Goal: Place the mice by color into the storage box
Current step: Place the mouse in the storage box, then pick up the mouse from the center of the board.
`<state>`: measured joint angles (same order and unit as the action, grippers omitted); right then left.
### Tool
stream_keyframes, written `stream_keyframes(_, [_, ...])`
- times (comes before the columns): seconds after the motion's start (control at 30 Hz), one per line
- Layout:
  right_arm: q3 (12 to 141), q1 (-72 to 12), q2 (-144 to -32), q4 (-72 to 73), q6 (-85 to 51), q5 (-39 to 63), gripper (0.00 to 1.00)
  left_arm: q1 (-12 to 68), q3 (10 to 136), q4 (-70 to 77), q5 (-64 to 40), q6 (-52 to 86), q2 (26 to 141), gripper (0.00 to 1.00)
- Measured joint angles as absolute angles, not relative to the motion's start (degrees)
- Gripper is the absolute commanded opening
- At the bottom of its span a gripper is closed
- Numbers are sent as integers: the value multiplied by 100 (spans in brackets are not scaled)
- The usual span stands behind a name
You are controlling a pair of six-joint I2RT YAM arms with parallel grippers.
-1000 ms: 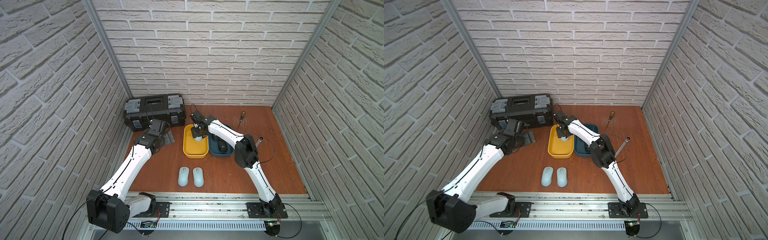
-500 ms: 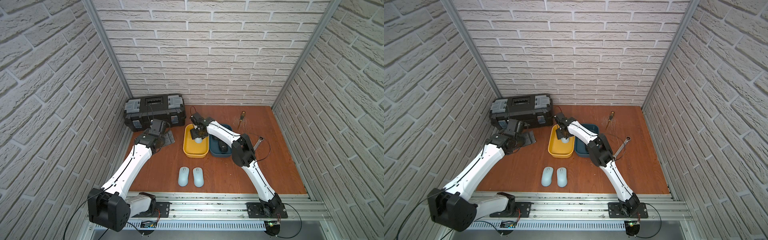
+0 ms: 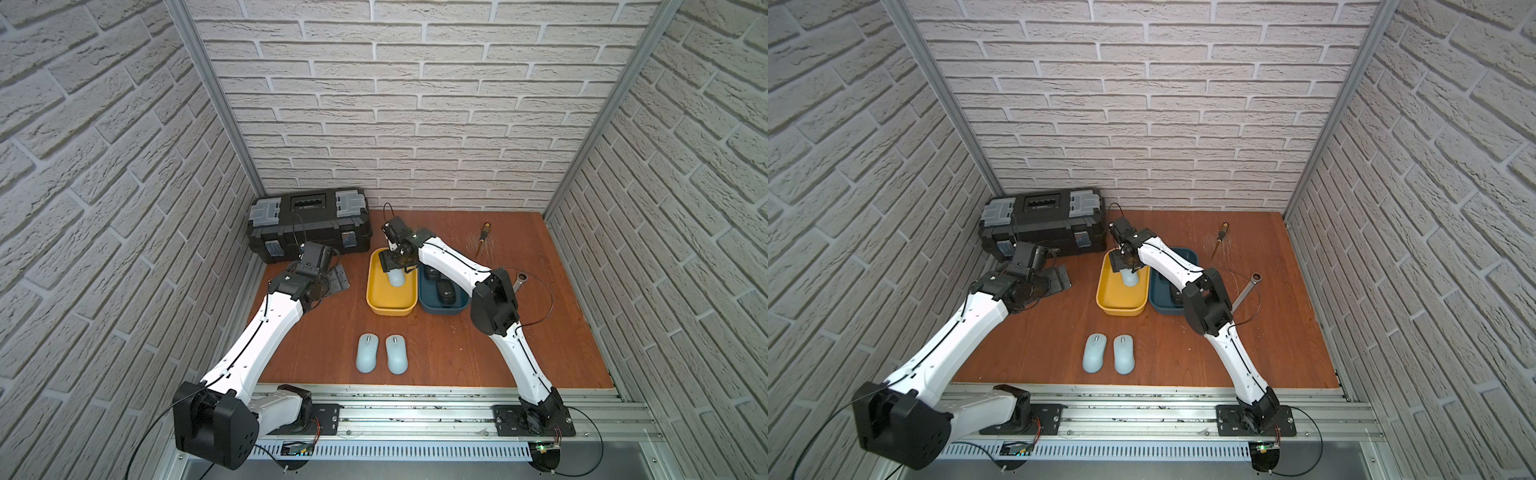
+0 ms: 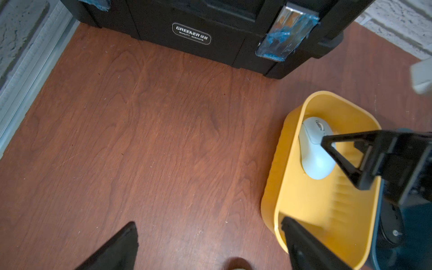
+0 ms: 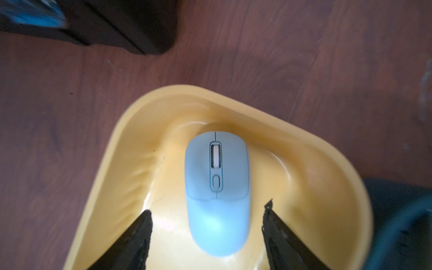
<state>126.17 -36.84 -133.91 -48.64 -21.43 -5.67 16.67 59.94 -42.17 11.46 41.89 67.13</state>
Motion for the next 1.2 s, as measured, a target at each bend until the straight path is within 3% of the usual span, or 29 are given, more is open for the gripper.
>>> stream_keyframes(0.27, [10645,-4633,-10785,-4869,-2397,-1374,76,1667,6001,-4222,1151,4174,6683,98])
stream_keyframes(0.4, [9623,-5196,-10134,-4901,-2941,-1579,76,1667,6018,-4219,1149,4160,6683,98])
stream_keyframes(0.67, [8132,-5979,-10049,-5094,-4283,-1629,78,1667,6230,-4211,1149,4158,6683,98])
stream_keyframes(1.2, [8108,-6549,-10790,-4906,-5325,-1105,81,1667,6208,-4206,1149,4073,6646,98])
